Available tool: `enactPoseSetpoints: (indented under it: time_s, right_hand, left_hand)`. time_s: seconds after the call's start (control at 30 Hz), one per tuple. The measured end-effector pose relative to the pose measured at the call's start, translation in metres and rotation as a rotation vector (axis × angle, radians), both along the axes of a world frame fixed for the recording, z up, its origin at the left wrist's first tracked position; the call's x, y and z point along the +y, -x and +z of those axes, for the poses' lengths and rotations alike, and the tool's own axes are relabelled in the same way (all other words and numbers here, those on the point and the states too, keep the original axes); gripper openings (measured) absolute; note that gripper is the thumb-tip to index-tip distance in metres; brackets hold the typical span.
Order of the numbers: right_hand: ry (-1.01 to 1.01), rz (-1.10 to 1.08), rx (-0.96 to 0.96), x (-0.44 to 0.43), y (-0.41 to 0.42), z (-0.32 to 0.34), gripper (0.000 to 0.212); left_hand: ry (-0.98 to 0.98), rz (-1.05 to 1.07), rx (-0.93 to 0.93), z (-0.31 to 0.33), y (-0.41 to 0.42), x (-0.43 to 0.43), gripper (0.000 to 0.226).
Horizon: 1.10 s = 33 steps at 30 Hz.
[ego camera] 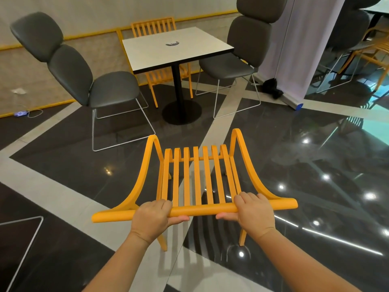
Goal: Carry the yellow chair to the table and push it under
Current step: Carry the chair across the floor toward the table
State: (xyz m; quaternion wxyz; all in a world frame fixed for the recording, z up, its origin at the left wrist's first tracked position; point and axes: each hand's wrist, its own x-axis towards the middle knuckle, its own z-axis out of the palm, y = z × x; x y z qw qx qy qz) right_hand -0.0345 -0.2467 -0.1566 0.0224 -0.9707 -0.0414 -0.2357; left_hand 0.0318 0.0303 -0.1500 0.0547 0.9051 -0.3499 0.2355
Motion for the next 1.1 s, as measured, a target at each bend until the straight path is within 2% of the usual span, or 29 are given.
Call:
enactPoseSetpoints:
  time_s: [0.5,1.1]
  right_hand:
    - [0.007,0.008,-0.008,-0.051,-0.084,0.005,0.070]
    - [0.001,0.089,0.011,-0.145,-0.224,-0.001,0.076]
  left_hand:
    - [-0.010,0.051,0.040,0.003,-0.077,-0.052,0.076]
    - [-0.039,0.203,0.074,0.006,-0.193,-0.144,0.077]
